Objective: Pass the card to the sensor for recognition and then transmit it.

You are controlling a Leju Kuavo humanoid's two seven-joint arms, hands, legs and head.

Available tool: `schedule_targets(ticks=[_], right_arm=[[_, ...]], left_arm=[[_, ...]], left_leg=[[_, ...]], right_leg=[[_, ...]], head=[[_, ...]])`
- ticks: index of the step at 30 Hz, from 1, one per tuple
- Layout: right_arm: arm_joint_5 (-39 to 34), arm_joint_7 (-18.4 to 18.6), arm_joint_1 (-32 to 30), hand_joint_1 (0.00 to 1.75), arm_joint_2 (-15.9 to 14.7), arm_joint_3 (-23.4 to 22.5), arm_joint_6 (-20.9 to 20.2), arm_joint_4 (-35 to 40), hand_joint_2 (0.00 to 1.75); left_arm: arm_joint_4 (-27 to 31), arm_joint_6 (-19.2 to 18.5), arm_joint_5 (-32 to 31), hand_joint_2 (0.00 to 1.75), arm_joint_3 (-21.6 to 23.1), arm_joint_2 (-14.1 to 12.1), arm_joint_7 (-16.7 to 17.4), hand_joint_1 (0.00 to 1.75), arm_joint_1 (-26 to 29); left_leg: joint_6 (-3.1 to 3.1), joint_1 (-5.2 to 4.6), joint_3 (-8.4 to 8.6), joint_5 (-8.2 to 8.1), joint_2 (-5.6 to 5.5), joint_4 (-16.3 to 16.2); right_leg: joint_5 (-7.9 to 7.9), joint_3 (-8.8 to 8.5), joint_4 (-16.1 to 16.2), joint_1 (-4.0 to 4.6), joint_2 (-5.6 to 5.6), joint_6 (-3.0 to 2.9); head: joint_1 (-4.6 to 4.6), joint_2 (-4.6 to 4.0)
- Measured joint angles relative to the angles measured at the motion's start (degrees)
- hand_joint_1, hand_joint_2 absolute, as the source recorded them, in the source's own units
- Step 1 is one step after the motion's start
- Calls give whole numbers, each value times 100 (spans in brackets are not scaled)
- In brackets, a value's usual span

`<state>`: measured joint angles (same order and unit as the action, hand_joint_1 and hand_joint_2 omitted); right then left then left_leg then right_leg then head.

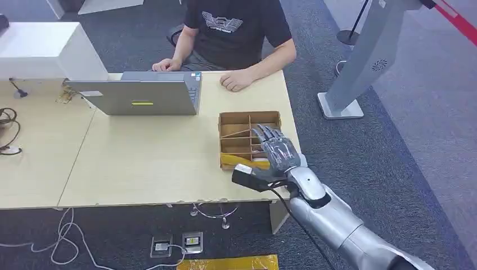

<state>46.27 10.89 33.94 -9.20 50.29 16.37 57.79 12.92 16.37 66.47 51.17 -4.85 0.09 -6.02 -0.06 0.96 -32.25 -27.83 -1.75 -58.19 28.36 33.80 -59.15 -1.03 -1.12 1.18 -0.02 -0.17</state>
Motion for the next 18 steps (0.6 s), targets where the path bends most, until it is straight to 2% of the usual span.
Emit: schedule_targets(ticks=[10, 16, 17, 18], right_arm=[[168, 83, 22, 0, 15, 2, 59, -195, 175], [35, -44, 21, 0, 46, 2, 44, -291, 175], [24, -64, 21, 44, 57, 2, 44, -306, 175], [20, -72, 21, 147, 63, 2, 44, -321, 175]], left_arm=[[0, 37, 20, 0, 0, 4, 2, 0, 0], [0, 15, 17, 0, 7, 7, -7, 0, 0], [0, 11, 17, 0, 11, 7, -7, 0, 0], [0, 11, 17, 0, 22, 7, -7, 0, -1]], left_leg=[[0, 0, 0, 0, 0, 0], [0, 0, 0, 0, 0, 0], [0, 0, 1, 0, 0, 0], [0, 0, 1, 0, 0, 0]], right_leg=[[0, 0, 0, 0, 0, 0], [0, 0, 0, 0, 0, 0], [0, 0, 0, 0, 0, 0], [0, 0, 0, 0, 0, 0]], head=[[0, 0], [0, 0], [0, 0], [0, 0]])
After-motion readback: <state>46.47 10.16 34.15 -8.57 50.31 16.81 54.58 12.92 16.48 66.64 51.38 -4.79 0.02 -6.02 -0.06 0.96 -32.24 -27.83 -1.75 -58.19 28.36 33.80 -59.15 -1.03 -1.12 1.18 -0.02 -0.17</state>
